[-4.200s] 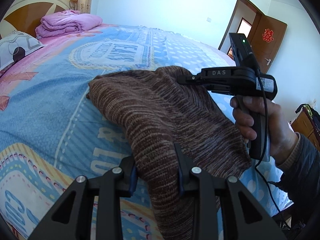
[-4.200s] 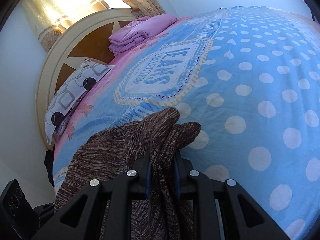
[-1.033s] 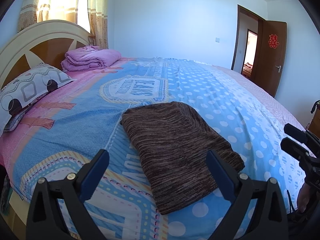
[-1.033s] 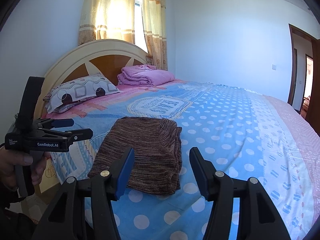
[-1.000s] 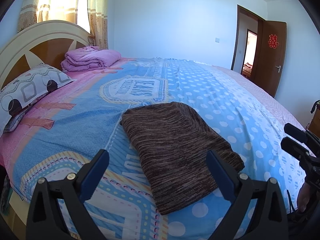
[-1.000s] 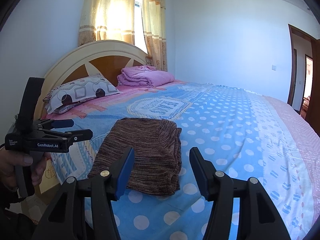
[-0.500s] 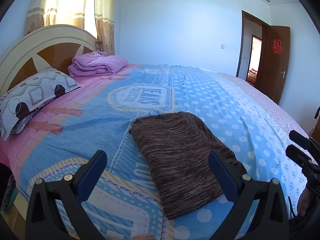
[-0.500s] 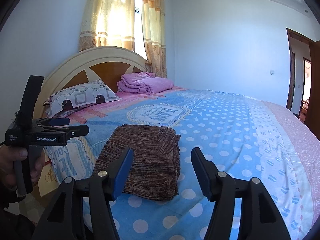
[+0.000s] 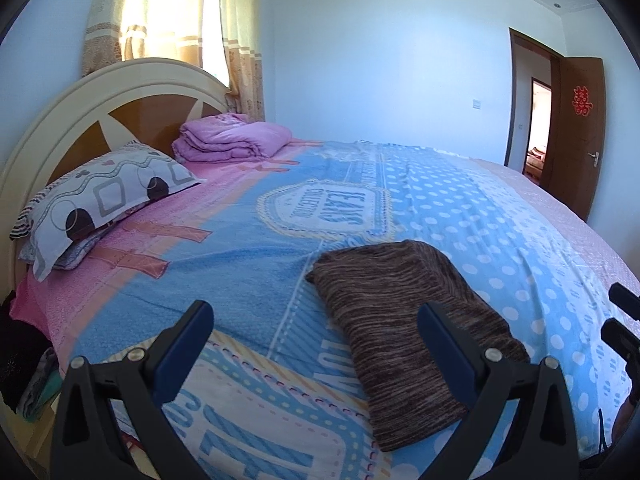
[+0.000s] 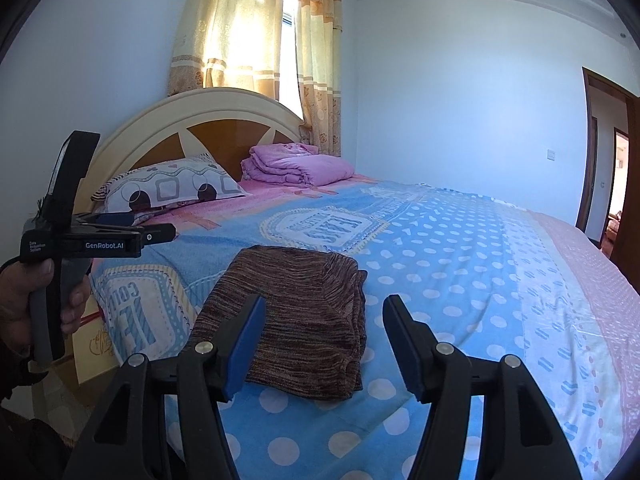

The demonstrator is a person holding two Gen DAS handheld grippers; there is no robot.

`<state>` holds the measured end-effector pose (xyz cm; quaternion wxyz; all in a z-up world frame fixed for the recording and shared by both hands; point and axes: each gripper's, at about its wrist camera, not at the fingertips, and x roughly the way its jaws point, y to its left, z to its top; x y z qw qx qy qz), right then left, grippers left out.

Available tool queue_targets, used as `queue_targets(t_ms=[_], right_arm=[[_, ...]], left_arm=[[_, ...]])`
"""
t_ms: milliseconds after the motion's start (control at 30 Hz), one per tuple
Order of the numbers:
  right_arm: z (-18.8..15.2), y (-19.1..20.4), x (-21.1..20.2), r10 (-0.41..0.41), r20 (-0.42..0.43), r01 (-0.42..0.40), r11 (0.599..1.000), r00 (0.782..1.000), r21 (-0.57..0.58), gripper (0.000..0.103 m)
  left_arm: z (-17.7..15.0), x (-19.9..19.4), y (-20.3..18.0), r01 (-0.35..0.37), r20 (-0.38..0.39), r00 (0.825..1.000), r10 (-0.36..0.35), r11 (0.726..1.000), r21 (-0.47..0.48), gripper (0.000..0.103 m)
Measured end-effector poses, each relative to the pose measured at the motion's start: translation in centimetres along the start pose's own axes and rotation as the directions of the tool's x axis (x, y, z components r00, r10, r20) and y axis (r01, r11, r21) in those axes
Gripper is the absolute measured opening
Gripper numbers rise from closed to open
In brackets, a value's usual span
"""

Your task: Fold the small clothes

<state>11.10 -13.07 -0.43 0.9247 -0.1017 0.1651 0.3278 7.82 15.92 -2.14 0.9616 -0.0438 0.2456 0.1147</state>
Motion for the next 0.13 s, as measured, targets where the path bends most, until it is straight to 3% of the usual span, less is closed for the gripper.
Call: queue_targets(t_ms=[133], right_arm=[[-0.16,0.22,0.17,0.006,-0.009,-0.006,1.0,1.0,-0.006,0.062]], left_arm=[[-0.17,0.35,0.17,0.009,-0.007,1.0,-0.009,1.0,-0.006,0.103]])
